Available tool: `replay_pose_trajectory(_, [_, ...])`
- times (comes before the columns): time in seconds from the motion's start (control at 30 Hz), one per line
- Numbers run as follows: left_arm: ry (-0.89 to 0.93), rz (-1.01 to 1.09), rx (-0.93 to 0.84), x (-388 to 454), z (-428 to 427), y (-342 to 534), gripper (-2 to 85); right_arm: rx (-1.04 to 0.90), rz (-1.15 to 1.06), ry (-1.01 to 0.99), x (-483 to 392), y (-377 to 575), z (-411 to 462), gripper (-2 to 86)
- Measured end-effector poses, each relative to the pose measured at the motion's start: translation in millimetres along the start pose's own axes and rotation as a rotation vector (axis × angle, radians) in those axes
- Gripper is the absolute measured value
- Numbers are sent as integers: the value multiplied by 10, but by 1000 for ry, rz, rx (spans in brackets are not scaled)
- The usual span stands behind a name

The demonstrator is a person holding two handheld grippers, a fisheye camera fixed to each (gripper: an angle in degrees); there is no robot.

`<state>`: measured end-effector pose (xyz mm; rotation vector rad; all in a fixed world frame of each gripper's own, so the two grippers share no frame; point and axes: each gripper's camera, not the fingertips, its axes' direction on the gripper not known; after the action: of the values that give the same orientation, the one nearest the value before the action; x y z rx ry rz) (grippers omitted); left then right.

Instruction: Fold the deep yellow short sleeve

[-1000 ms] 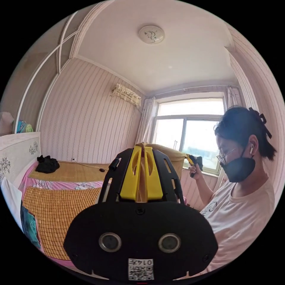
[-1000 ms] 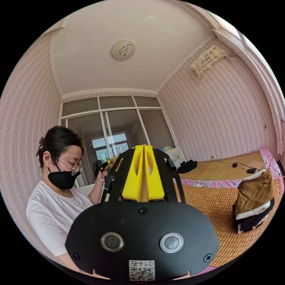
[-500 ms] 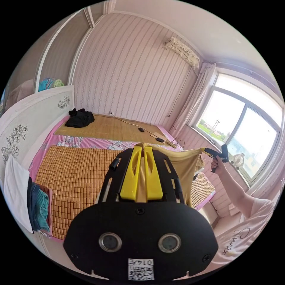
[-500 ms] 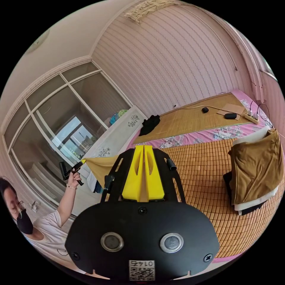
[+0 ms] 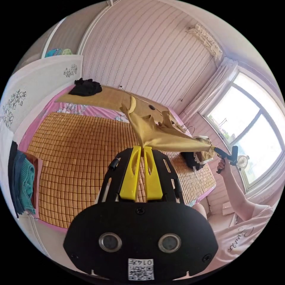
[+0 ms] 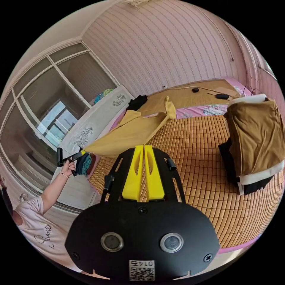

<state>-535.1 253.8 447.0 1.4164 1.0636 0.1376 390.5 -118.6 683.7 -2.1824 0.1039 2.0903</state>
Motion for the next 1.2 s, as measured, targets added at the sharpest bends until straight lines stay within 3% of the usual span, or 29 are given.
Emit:
replay_pose_trajectory(0.17, [-12, -145, -186, -528, 926, 652, -9, -321, 218, 80, 761, 783, 1057, -3])
replay_pose_trajectory(0.47, [-98, -126, -467, -791, 1506, 1369, -8, -529, 298, 103, 1096, 1473, 1468, -2])
replay_pose_trajectory(0.8, [-23, -94, -586, -794, 1506, 1702, -3, -574, 360, 33, 1248, 1675, 1249, 7])
replay_pose_trajectory(1.0, [-155, -137, -612, -907, 1620, 1783, 2, -560, 277, 194, 1159, 1693, 1280, 70])
replay_pose_trajectory(1.2, [-155, -107, -604, -875, 1723, 1737, 2, -700, 178, 268, 1036, 1769, 1763, 77])
